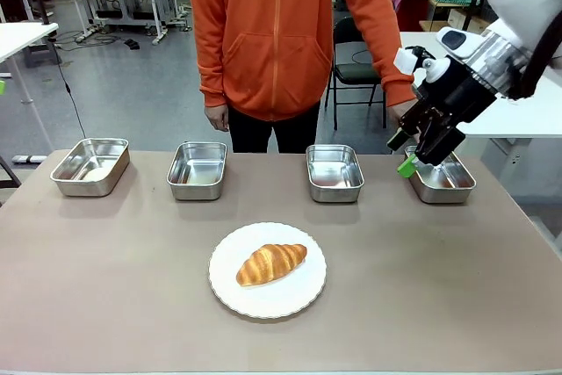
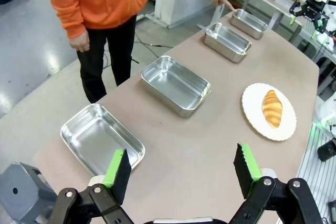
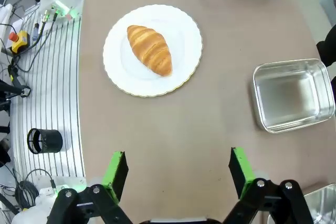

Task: Place the bread in the container.
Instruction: Place the Butter Roll into the Airtight Container indicated by the human.

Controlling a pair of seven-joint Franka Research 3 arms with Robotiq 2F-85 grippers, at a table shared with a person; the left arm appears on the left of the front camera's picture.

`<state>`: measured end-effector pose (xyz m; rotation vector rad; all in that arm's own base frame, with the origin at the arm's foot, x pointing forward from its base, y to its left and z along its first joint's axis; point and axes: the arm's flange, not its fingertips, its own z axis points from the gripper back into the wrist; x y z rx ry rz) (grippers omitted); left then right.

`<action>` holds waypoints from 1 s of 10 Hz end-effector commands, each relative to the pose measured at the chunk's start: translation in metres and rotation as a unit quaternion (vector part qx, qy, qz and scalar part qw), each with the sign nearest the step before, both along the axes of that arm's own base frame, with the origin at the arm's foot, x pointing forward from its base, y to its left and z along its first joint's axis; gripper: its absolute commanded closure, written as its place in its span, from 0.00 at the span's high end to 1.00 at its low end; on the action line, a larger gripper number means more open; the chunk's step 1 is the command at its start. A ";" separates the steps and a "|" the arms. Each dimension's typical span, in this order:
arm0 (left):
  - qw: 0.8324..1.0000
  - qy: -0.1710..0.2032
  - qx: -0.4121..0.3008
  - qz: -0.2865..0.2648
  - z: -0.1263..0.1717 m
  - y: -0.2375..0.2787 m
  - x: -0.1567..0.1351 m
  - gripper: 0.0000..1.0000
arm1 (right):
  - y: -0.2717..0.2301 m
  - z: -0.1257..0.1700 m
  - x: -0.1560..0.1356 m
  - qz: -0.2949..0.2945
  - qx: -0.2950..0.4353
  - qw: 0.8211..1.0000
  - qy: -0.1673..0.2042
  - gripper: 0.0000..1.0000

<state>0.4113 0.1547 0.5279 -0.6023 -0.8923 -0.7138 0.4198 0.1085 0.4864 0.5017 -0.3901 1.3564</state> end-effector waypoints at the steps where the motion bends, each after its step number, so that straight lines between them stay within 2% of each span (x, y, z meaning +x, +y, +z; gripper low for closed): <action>1: 1.000 -0.003 0.000 0.000 0.001 0.000 -0.002 1.00 | 0.001 0.004 0.003 -0.003 -0.002 1.000 -0.001 1.00; 2: 1.000 -0.003 0.000 0.000 0.001 0.000 -0.002 1.00 | 0.000 0.000 0.000 0.000 0.000 1.000 0.000 1.00; 3: 1.000 -0.003 0.000 0.000 0.001 0.000 -0.002 1.00 | 0.029 0.005 0.006 0.057 -0.021 0.998 -0.028 1.00; 6: 1.000 -0.003 0.000 0.000 0.001 0.000 -0.002 1.00 | 0.128 -0.027 0.015 0.144 -0.086 0.985 -0.028 1.00; 8: 1.000 -0.003 0.000 0.000 0.001 0.000 -0.002 1.00 | 0.186 -0.062 0.007 0.155 -0.138 0.978 -0.025 1.00; 10: 1.000 -0.003 0.000 0.000 0.001 0.000 -0.002 1.00 | 0.219 -0.081 -0.009 0.133 -0.194 0.971 -0.050 1.00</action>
